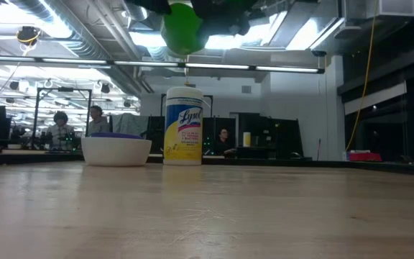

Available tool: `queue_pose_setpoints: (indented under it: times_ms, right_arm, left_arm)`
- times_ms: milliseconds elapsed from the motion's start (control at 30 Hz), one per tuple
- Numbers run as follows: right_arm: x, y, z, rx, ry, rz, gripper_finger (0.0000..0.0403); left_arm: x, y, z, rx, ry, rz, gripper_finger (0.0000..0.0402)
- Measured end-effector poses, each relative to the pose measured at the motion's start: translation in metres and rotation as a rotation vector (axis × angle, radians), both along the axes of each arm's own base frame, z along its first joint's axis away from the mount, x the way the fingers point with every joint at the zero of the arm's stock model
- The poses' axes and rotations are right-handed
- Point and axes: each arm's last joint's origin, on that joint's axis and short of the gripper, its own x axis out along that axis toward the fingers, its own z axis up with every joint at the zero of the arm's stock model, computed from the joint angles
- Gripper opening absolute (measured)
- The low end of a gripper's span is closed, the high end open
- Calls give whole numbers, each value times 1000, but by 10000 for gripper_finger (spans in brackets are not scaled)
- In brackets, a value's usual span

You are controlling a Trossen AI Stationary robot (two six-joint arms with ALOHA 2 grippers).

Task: Nest bowls inside each other
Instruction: Stack the green bowl on top of the blue bowl

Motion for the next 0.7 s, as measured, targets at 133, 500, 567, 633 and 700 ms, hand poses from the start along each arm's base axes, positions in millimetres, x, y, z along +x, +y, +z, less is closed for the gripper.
queue_pose_setpoints:
  times_ms: [133, 500, 567, 633, 700]
  right_arm:
    - [2, 3, -3, 2, 7, 9, 1]
    - [5, 13, -5, -9, 25, 35, 2]
    - [5, 14, -4, 10, 14, 63, 15]
    - [4, 14, -2, 33, -8, 104, 40]
    - [5, 13, 0, 64, -37, 144, 70]
  left_arm:
    - [2, 8, -3, -2, -10, 59, 116]
    - [0, 30, -7, -92, -114, 176, 8]
    - [-1, 28, -6, -83, -121, 185, 7]
    - [-2, 24, -5, -68, -135, 201, 6]
    - [-4, 22, -3, -49, -150, 221, 4]
